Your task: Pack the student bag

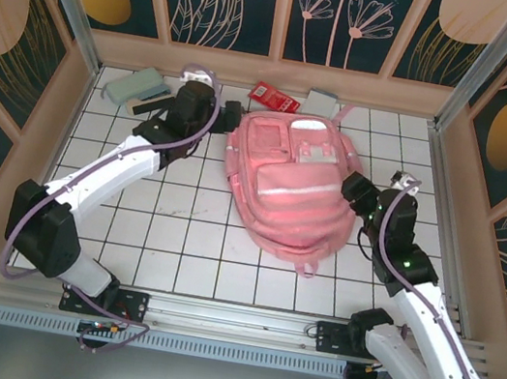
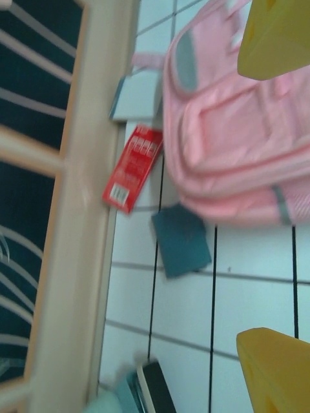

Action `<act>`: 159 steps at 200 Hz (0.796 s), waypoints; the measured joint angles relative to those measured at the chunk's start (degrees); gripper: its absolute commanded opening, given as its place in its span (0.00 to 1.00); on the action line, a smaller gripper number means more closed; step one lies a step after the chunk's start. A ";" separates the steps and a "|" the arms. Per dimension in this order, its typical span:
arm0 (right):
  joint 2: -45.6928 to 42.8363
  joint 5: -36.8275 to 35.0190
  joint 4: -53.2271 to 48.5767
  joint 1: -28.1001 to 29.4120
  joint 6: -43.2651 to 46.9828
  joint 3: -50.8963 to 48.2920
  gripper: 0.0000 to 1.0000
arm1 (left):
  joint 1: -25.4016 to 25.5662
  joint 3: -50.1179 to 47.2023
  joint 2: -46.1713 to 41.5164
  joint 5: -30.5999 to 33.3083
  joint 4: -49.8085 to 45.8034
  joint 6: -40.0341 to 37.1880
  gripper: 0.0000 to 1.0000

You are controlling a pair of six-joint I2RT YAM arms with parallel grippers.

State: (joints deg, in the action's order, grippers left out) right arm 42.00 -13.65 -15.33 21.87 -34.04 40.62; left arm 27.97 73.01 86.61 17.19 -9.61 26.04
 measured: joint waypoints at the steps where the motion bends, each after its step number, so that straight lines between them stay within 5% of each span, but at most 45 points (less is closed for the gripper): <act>1: 0.00 0.00 0.00 0.00 0.09 0.09 0.76 | -0.28 -0.02 0.07 0.07 0.02 0.09 0.98; 73: 8.09 9.31 5.46 1.18 3.76 1.25 0.76 | -10.12 0.66 9.57 0.83 5.14 1.36 0.93; 159: 17.84 16.55 15.52 4.98 4.22 0.96 0.76 | -22.34 17.40 29.46 -4.59 6.47 -5.05 0.89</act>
State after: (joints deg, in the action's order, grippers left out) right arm 59.83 2.90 0.19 26.85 -29.82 41.58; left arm 5.63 90.41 116.07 12.60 -3.14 20.99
